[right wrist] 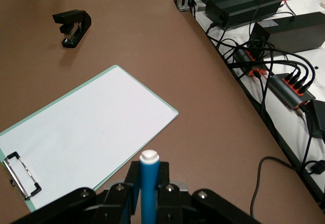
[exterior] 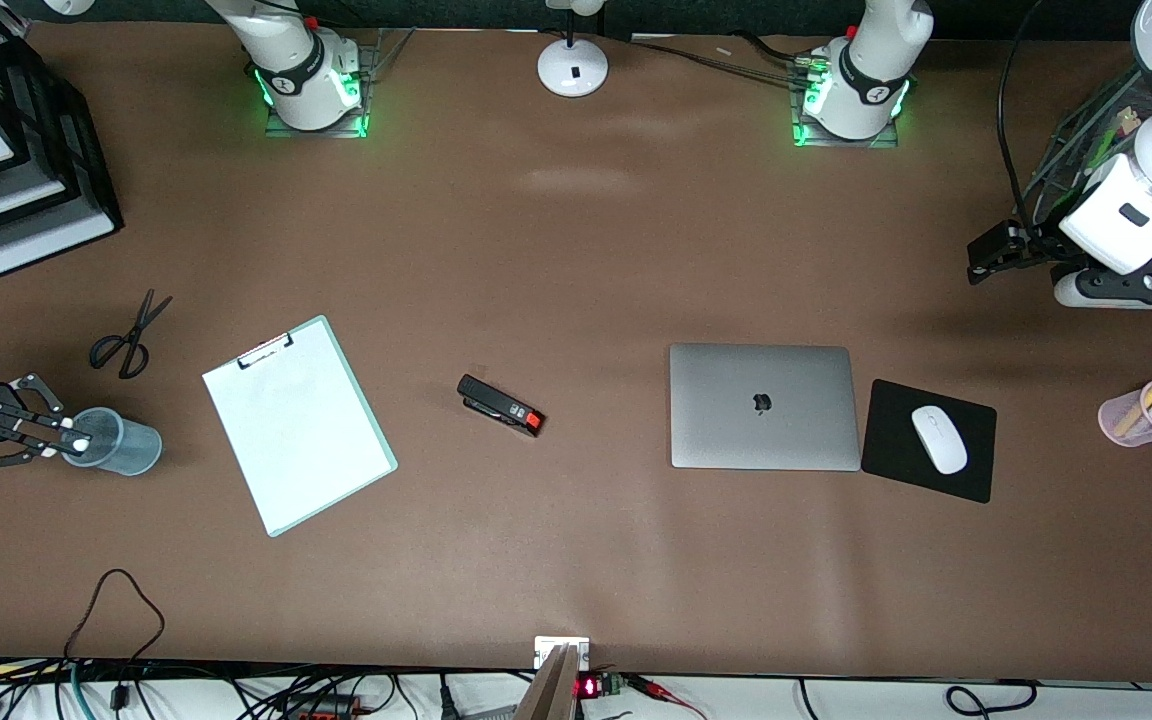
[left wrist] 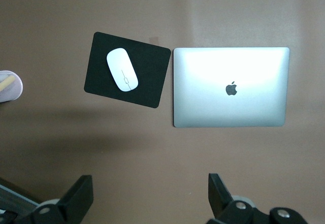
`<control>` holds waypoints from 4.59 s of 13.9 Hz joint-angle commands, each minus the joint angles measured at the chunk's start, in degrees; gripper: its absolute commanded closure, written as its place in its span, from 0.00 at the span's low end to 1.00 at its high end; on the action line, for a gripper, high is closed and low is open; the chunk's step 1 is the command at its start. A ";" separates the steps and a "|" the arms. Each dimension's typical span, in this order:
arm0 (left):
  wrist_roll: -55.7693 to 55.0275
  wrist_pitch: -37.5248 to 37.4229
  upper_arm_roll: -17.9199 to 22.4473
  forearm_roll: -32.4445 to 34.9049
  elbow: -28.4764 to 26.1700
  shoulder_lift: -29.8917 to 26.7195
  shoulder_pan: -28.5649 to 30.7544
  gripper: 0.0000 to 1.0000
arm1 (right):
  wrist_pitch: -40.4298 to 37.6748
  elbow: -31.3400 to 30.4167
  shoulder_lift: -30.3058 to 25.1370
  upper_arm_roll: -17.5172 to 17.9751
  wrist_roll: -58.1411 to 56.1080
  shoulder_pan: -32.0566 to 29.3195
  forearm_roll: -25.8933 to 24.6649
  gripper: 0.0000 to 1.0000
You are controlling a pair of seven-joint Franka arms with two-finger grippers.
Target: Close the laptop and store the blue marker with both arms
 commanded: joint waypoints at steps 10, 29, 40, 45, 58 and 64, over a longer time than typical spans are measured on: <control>1.56 -2.65 -0.03 -0.33 1.16 -0.66 -0.45 0.00 | -2.02 1.89 5.94 0.84 -6.30 -3.81 6.33 0.95; 2.88 -3.00 0.23 -0.33 1.16 -0.66 -0.36 0.00 | -1.93 4.17 11.92 0.84 -7.45 -5.57 8.79 0.94; 2.88 -3.00 0.14 -0.33 1.16 -0.66 -0.36 0.00 | -2.72 4.26 9.82 0.57 -3.32 -5.40 9.49 0.00; 2.88 -3.00 0.14 -0.33 1.16 -0.66 -0.36 0.00 | -8.60 4.79 5.34 0.22 7.64 -4.87 2.57 0.00; 2.88 -3.09 0.23 -0.33 1.16 -0.66 -0.36 0.00 | -13.62 10.84 -6.71 0.57 38.93 7.68 -20.37 0.00; 2.88 -3.44 0.23 -0.33 1.16 -0.66 -0.36 0.00 | -13.01 8.94 -11.35 0.31 53.61 15.96 -29.25 0.00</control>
